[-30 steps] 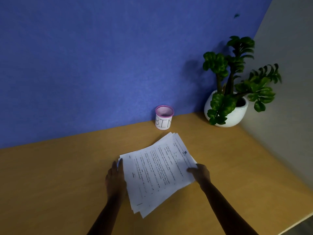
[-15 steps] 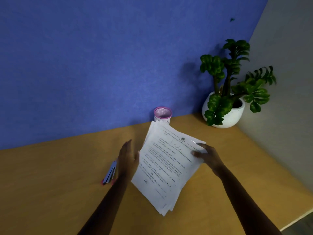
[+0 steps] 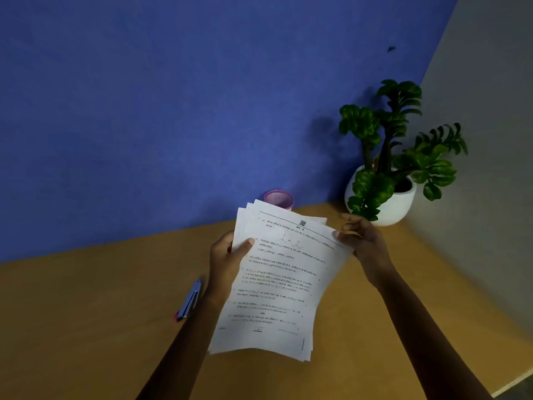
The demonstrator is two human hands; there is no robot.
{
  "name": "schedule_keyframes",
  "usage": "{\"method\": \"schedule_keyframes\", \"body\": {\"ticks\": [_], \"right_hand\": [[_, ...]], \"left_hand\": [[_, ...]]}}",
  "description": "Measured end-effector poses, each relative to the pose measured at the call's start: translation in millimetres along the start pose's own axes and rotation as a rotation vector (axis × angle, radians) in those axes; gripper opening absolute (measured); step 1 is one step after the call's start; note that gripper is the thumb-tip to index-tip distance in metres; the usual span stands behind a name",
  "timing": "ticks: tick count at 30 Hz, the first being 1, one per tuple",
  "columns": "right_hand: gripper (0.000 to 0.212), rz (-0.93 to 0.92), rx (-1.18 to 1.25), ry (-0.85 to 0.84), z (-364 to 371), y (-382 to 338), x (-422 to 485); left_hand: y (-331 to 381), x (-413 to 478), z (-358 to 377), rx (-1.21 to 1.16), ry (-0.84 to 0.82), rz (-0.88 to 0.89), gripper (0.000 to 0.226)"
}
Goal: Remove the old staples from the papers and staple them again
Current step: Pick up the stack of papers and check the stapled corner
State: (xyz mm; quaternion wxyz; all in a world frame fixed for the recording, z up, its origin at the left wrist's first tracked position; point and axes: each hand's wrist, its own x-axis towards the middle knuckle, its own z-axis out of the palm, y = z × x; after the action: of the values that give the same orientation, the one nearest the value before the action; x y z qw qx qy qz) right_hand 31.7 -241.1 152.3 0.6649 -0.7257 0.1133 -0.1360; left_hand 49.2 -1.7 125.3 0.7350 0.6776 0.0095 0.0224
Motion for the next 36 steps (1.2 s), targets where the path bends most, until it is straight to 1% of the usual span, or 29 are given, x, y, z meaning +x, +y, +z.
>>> {"method": "schedule_keyframes", "body": {"ticks": [3,6,7,9,12,14,16,18,20,21,22,23,24,26,27,28,30,33,36], "right_hand": [[0.031,-0.088,-0.053,0.11,6,-5,-2],[0.033,-0.224,-0.318,0.27,13,-9,-5],[0.034,-0.264,-0.403,0.299,16,-11,-7],[0.036,-0.308,-0.479,0.274,25,-12,-10],[0.036,-0.306,-0.434,0.125,44,-15,-22],[0.036,-0.276,-0.377,0.021,59,-18,-30],[0.034,-0.224,-0.327,-0.066,72,-22,-39],[0.027,-0.172,-0.235,-0.145,83,-29,-48],[0.019,-0.127,-0.142,-0.211,93,-34,-54],[0.01,-0.12,-0.109,-0.221,97,-36,-56],[0.003,-0.139,-0.081,-0.214,99,-38,-57],[0.009,-0.176,-0.082,-0.18,100,-38,-55],[0.012,-0.202,-0.084,-0.136,100,-41,-55],[0.013,-0.22,-0.093,-0.052,96,-45,-53],[0.018,-0.217,-0.082,-0.027,93,-47,-51],[0.023,-0.202,-0.063,-0.01,90,-47,-49],[0.025,-0.166,-0.042,-0.007,82,-47,-44],[0.014,-0.116,-0.013,-0.052,71,-46,-41],[0.017,-0.125,-0.063,-0.079,66,-45,-38]], "left_hand": [[4,-5,-1,-0.075,-0.016,-0.043,0.02],[5,-8,1,-0.142,0.004,-0.066,0.022],[6,-9,2,-0.145,0.013,-0.07,0.022],[6,-10,4,-0.132,0.032,-0.053,0.021],[7,-15,12,-0.108,0.05,0.01,0.02],[9,-21,19,-0.113,0.052,0.042,0.019],[9,-27,26,-0.094,0.055,0.117,0.018],[12,-34,34,0.019,0.08,0.237,0.015],[16,-42,47,0.244,0.155,0.347,0.029],[19,-46,53,0.332,0.22,0.373,0.036],[22,-49,57,0.382,0.273,0.396,0.037],[24,-50,58,0.422,0.27,0.437,0.029],[23,-50,58,0.487,0.205,0.49,0.022],[21,-51,56,0.638,0.039,0.599,0.032],[22,-53,54,0.674,0.004,0.64,0.036],[24,-54,53,0.692,0.006,0.682,0.037],[29,-56,53,0.676,0.063,0.748,0.035],[40,-49,50,0.604,0.156,0.733,0.033],[51,-37,43,0.568,0.173,0.667,0.034]]}}
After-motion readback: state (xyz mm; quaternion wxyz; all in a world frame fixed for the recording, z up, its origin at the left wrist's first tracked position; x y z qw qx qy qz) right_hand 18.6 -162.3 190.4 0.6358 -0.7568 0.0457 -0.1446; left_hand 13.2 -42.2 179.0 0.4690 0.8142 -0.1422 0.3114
